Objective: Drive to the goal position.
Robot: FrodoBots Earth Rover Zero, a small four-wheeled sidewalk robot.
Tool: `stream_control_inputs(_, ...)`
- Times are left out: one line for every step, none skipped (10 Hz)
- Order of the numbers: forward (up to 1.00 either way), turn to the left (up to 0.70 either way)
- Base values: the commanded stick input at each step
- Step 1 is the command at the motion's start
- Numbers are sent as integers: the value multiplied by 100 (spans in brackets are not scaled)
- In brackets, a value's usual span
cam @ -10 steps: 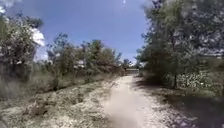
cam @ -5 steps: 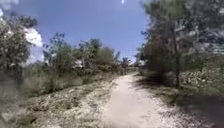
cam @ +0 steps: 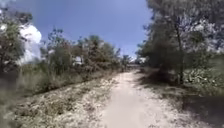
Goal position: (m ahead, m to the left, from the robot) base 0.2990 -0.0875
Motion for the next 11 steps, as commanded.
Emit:
stream_control_inputs(50, 0)
stream_control_inputs(50, 0)
stream_control_inputs(50, 0)
stream_control_inputs(50, 0)
stream_control_inputs(50, 0)
stream_control_inputs(50, 0)
stream_control_inputs(50, 0)
stream_control_inputs(50, 0)
stream_control_inputs(50, 0)
stream_control_inputs(50, 0)
stream_control_inputs(50, 0)
